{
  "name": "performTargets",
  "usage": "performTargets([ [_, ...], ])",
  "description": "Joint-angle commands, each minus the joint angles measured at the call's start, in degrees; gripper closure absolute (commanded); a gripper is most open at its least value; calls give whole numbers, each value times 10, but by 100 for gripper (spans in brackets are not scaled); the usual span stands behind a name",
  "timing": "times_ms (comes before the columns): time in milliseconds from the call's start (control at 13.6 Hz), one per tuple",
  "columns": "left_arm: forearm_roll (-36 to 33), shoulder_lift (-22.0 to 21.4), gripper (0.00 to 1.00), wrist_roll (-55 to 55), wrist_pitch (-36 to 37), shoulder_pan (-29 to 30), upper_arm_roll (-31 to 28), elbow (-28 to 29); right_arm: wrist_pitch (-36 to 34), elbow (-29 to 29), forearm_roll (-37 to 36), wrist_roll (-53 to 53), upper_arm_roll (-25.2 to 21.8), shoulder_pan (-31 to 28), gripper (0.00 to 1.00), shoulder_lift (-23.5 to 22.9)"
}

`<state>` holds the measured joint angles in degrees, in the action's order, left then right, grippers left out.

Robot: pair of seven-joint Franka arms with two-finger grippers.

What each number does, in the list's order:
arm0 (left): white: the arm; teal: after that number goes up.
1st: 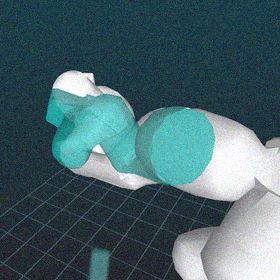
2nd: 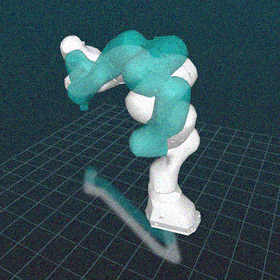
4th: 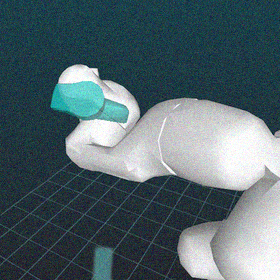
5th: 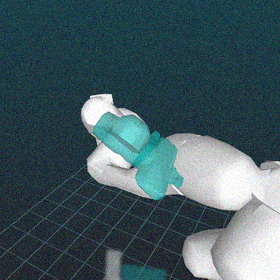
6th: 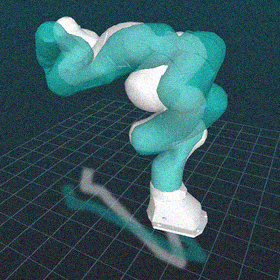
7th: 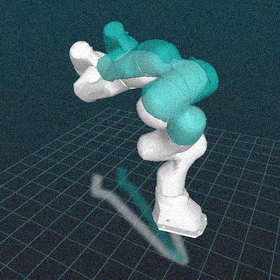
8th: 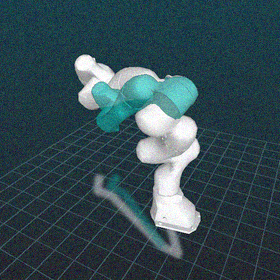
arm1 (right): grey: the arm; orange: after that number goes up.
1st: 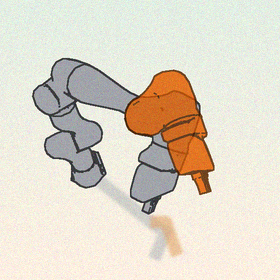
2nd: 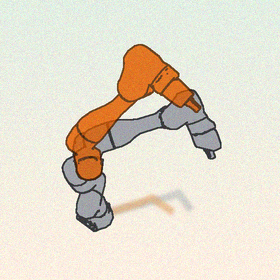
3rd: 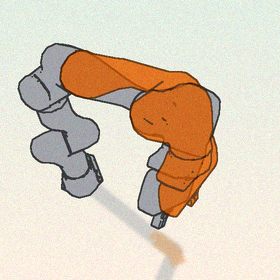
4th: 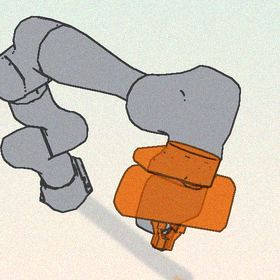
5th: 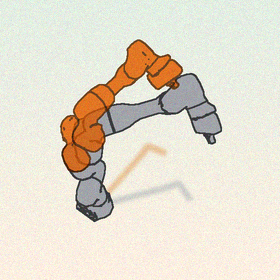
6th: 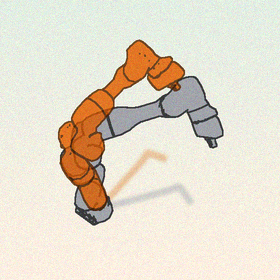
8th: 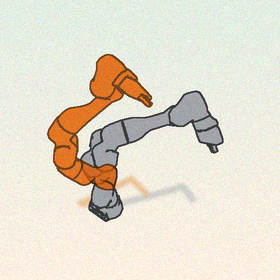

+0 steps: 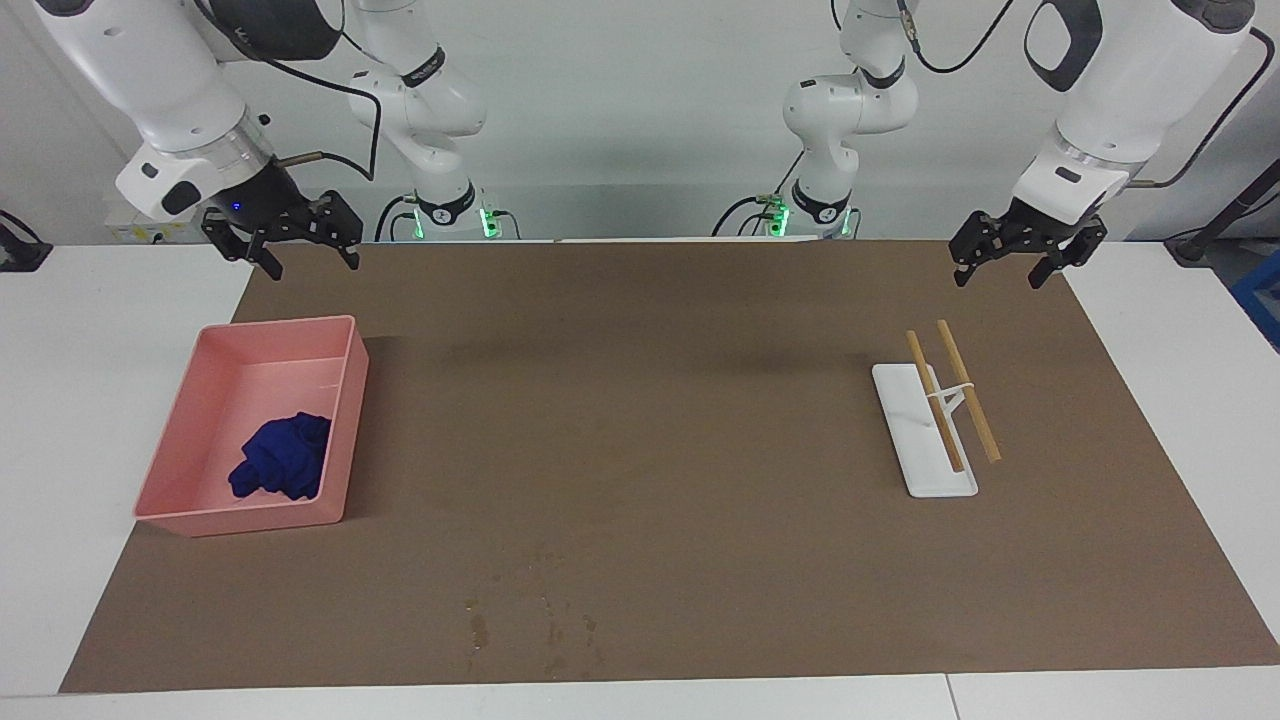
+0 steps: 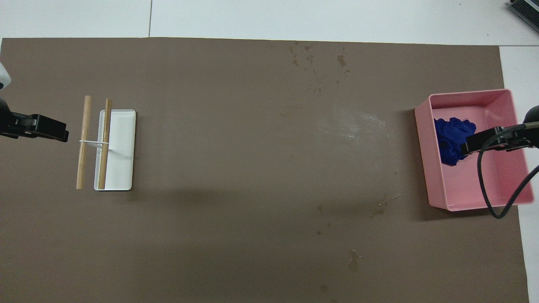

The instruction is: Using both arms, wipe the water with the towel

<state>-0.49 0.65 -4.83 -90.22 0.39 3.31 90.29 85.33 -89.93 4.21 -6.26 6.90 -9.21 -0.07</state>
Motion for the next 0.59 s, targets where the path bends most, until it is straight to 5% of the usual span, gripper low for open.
performTargets([
  [0, 6, -16, 0, -2, -1, 0, -2, 17, 6, -5, 11, 11, -14, 16, 0, 9],
  [516, 6, -16, 0, -2, -1, 0, -2, 17, 7, -9, 7, 16, -128, 115, 0, 8],
])
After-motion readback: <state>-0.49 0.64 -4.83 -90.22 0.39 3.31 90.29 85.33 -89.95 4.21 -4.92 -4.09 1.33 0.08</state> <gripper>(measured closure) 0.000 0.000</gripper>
